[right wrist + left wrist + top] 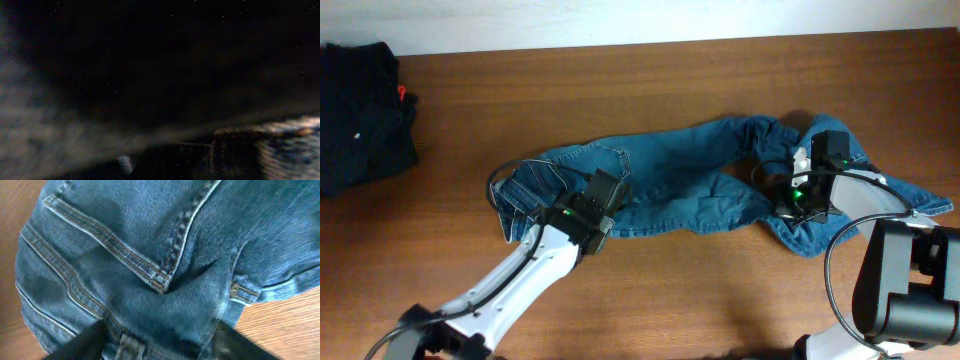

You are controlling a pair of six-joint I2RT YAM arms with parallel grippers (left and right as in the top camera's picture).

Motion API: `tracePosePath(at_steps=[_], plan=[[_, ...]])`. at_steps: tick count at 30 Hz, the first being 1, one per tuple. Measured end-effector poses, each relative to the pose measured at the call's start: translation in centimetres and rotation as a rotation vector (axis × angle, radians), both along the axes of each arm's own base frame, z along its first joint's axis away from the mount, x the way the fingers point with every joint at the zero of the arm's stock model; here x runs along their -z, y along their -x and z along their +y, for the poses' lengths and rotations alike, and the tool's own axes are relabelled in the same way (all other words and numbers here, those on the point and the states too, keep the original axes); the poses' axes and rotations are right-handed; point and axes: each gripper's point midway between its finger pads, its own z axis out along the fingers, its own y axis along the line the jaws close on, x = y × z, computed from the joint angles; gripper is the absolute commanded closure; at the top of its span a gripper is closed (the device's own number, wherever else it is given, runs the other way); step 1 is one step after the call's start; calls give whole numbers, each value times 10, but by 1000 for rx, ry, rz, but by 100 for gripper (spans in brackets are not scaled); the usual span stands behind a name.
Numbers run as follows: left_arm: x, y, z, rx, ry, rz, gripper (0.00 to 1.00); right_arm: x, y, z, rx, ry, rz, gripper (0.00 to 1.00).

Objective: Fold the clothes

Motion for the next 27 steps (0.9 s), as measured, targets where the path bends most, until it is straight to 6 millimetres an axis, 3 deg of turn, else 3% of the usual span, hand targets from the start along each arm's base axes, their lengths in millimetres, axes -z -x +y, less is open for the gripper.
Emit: tracePosePath(at_steps=[2,5,6,13,21,27], plan=[[2,0,1,1,-11,3,76,0,0,0,0,0,0,96],[2,-1,1,7,-17,0,97,0,0,0,0,0,0,96],[1,-2,1,6,-17,-4,99,0,0,0,0,0,0,96],[-7,-10,2,50,-64,-28,100,0,0,0,0,-1,0,96],[-75,-85,-18,39,4,-389,100,0,0,0,0,0,0,96],[-106,-121,6,-40,38,-550,100,0,0,0,0,0,0,96]])
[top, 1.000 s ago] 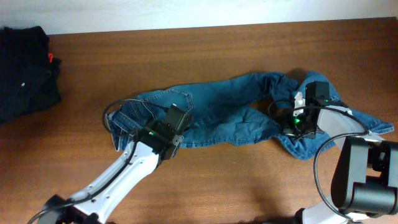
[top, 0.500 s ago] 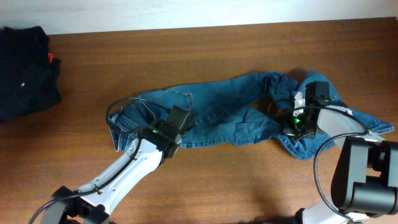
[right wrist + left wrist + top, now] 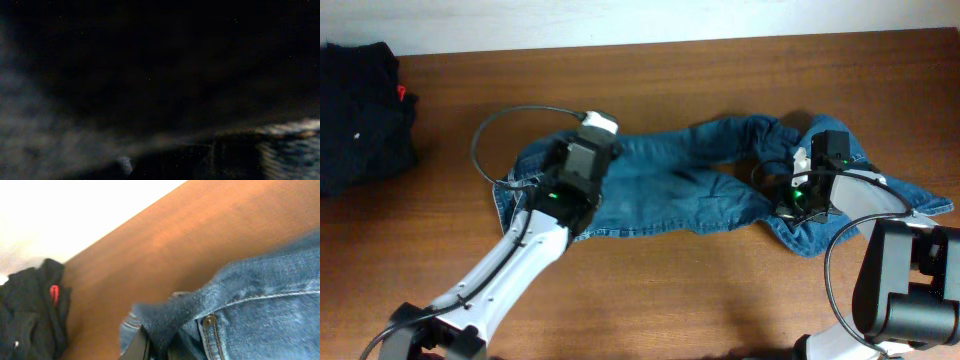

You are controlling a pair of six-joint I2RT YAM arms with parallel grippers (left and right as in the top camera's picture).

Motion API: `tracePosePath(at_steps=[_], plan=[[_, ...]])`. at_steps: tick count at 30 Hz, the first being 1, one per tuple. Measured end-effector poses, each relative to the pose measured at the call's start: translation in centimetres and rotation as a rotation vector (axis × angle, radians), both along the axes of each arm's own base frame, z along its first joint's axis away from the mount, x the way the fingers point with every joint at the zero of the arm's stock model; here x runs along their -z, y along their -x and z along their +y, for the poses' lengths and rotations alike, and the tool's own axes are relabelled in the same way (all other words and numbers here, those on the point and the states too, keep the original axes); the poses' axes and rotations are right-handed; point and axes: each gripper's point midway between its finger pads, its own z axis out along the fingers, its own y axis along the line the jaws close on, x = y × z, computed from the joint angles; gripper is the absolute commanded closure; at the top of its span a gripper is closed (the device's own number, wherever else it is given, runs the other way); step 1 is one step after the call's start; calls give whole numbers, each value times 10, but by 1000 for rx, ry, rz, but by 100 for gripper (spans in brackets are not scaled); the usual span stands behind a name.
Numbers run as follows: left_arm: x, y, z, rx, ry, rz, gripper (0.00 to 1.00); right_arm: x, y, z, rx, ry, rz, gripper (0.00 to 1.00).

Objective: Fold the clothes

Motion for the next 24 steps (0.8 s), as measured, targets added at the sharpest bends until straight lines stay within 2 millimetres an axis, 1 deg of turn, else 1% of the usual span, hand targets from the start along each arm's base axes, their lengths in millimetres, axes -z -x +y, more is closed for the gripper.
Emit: tracePosePath(at_steps=[4,6,7,11,14,15,17,18,19,20,22,24], plan=[[-11,-24,26,-40,62,-72,100,0,0,0,0,0,0,96],[-8,-37,38,-43,101,-90,99,0,0,0,0,0,0,96],[-7,-43,42,-40,116,-102,99,0,0,0,0,0,0,96],[7,-69,56,-30,175,-140,99,0,0,0,0,0,-1,96],[22,-86,62,-28,196,-171,95,0,0,0,1,0,-1,96],[26,-91,64,-28,201,-181,92,0,-1,0,1,0,-1,96],[35,-103,69,-27,211,-223,78,0,-1,0,1,0,-1,96],[36,-109,71,-27,210,-246,63,0,-1,0,2,0,-1,96],[38,-113,74,-29,217,-270,44,0,-1,0,2,0,-1,96],[37,-118,78,-33,220,-306,0,0,-1,0,3,-1,-1,96],[33,-127,86,-43,228,-374,0,0,-1,0,2,-1,-1,96],[29,-131,94,-54,229,-404,0,0,-1,0,2,-1,-1,96]])
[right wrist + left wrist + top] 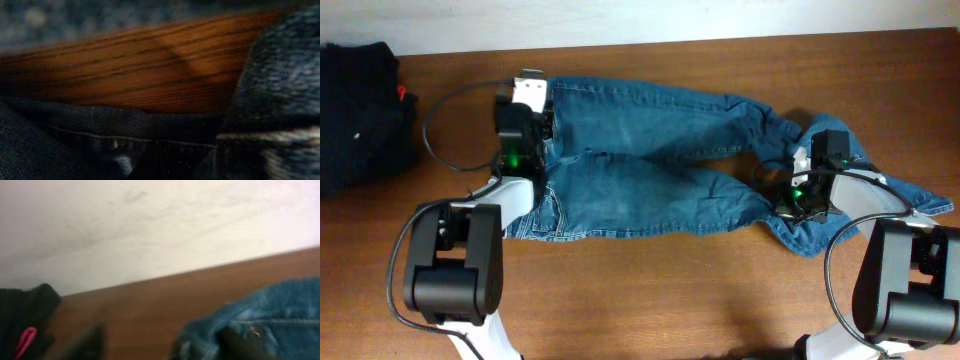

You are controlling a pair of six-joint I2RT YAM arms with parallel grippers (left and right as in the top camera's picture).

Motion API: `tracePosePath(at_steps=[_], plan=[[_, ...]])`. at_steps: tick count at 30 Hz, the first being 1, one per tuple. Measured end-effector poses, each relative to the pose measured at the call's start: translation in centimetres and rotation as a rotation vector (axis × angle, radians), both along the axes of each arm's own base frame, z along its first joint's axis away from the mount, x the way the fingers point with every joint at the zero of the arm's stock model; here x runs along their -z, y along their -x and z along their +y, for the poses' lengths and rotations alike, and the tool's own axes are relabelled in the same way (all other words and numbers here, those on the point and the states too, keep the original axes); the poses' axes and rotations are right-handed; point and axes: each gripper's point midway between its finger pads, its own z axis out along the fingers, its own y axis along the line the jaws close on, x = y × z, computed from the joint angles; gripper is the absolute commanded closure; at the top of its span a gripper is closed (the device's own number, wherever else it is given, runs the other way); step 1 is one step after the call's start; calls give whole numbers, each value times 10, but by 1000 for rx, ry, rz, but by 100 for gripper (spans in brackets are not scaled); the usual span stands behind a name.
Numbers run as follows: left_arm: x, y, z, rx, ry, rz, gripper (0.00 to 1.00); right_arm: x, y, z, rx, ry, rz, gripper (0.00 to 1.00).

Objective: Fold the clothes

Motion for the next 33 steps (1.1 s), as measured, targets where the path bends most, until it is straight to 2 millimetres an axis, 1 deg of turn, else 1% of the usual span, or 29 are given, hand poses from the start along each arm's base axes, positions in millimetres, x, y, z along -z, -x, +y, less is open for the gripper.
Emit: tracePosePath(at_steps=[2,4,6,8,9,12,14,15,17,18,20,21,22,24,27,29,30,33], plan=[[-12,-7,6,-13,3,-23,0,0,0,0,0,0,0,96],[-24,-17,8,-19,1,-13,0,0,0,0,0,0,0,96],[-28,-25,7,-19,-6,49,0,0,0,0,0,0,0,96],[-25,-27,6,-17,-17,153,0,0,0,0,0,0,0,95],[-22,-26,5,-15,-21,200,0,0,0,0,0,0,-1,92],[-16,-9,2,-6,-45,415,0,0,-2,1,1,-8,-8,81],[-25,7,-4,8,-59,526,0,-1,-4,3,6,-18,-15,71],[-32,16,-9,20,-63,574,0,-1,-5,4,7,-26,-20,63],[-52,37,-24,69,-49,648,0,-2,-7,6,17,-38,-27,41],[-60,48,-32,94,-33,676,0,-4,-9,9,14,-50,-33,34],[-73,68,-49,150,14,717,0,-6,-13,12,4,-58,-48,27],[-75,82,-56,175,46,756,0,-7,-14,13,-1,-61,-52,26],[-74,90,-60,185,67,780,0,-7,-15,13,0,-59,-52,25],[-65,104,-61,183,111,842,0,-8,-14,14,0,-63,-48,22],[-42,117,-58,144,180,923,1,-9,-10,13,1,-58,-14,18],[-27,125,-53,98,235,966,11,-10,-5,11,3,-49,11,17],[-22,128,-50,78,257,980,21,-11,-4,10,4,-45,20,16],[-9,137,-44,28,307,1020,22,-19,-9,7,6,-31,17,16]])
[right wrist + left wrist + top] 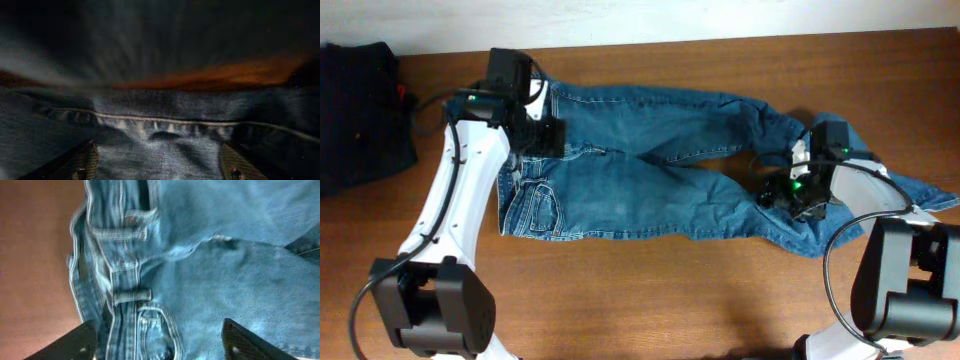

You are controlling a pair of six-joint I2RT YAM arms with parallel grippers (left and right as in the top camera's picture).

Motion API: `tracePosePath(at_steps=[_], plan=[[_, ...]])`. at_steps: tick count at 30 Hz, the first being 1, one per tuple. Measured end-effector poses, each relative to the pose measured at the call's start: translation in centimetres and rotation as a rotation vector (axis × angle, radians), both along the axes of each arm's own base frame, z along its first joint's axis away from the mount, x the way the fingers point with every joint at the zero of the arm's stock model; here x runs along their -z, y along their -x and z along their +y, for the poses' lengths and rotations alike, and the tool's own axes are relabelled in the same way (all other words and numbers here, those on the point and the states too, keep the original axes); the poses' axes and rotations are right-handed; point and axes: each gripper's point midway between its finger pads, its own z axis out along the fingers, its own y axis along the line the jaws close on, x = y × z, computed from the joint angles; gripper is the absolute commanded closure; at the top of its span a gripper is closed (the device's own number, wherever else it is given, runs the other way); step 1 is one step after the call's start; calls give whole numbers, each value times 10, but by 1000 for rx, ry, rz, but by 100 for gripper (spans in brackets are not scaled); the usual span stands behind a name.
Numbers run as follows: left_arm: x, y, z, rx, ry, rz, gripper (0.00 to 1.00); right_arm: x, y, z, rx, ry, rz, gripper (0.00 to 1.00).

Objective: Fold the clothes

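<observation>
A pair of blue jeans (650, 160) lies spread flat across the table. The waist is at the left and both legs run to the right. My left gripper (542, 135) hangs open over the waistband, and its wrist view shows belt loops and a pocket (150, 325) between the parted fingers (75, 342). My right gripper (782, 195) is open low over the crumpled leg ends, with a stitched hem (160, 122) just ahead of its fingers (85, 162).
A heap of black clothes (360, 110) lies at the far left corner of the wooden table (650, 290). The white wall runs along the far edge. One leg end reaches out toward the right edge (930, 195).
My left gripper has left the far-left corner of the waist and now hangs open a little nearer, over the waistband. My right gripper now shows open fingers over the hem. The jeans lie flatter.
First the jeans lay bunched, the waist folded at the front left under my left gripper, my right buried in the leg ends. Then my left was shut on the waistband, higher up. Then the waist lay spread toward the far left. Now both grippers are open over flat denim.
</observation>
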Motion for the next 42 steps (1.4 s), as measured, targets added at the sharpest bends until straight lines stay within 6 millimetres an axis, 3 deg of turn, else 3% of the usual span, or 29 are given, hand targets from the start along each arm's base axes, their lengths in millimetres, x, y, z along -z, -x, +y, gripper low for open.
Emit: tracePosePath(at_steps=[5,10,14,23,31,42], plan=[[30,20,7,-56,4,93,30,-15,-6,-3,-16,15,-15,15],[62,51,7,-74,11,213,57,-17,-1,-3,-40,24,-3,15],[73,62,-1,-64,55,258,57,-17,0,-4,-51,29,0,16],[107,67,-5,-70,92,246,65,-21,-2,1,-99,7,-25,21],[122,67,15,-139,-9,217,65,-59,-14,13,-174,-37,-164,21],[153,85,25,-168,-50,229,70,-62,-14,14,-197,-36,-179,20]])
